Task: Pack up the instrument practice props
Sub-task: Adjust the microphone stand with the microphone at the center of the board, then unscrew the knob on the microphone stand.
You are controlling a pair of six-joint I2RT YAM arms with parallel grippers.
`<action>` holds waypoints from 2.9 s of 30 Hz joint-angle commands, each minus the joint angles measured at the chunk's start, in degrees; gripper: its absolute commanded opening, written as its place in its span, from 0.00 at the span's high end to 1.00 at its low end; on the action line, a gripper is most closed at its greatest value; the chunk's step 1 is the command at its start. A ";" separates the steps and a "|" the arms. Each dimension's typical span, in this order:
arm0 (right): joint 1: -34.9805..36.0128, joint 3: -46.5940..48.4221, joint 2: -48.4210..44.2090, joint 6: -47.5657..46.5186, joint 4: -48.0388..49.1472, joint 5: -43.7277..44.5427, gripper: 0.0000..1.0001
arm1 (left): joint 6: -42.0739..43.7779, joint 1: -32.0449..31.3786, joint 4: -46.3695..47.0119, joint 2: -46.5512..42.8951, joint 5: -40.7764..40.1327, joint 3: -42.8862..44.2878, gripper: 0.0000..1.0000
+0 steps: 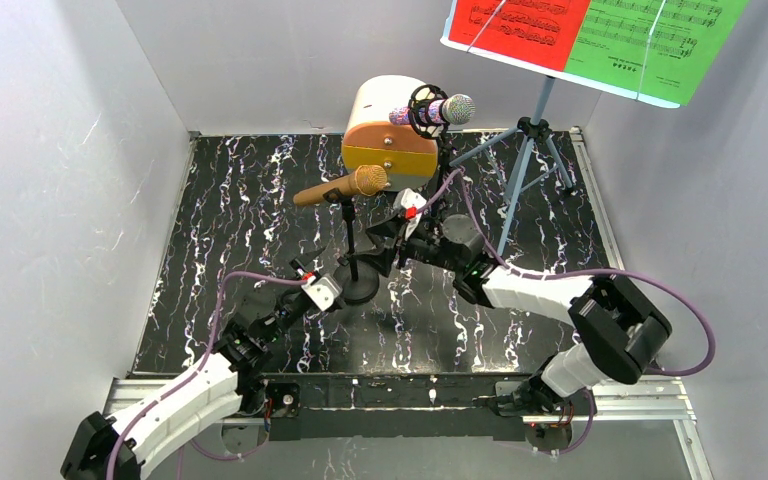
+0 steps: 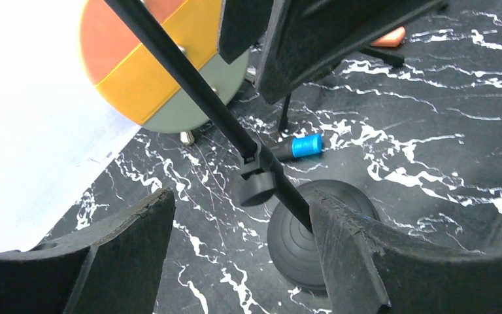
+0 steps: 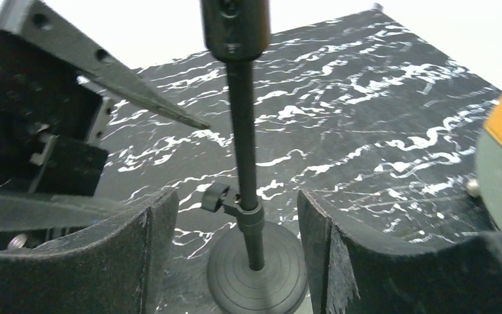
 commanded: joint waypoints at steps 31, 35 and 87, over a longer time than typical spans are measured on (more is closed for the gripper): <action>-6.35 12.31 8.65 -5.50 -1.01 -26.82 0.99 | 2.09 -0.20 -1.64 3.07 5.32 3.13 0.30; -6.27 4.53 3.08 -4.67 4.73 -17.01 0.99 | 2.94 -0.22 -0.08 4.51 6.95 2.92 0.31; -2.82 0.03 0.94 -4.89 4.86 -10.65 0.99 | 14.40 -2.67 12.47 24.45 5.41 5.49 0.61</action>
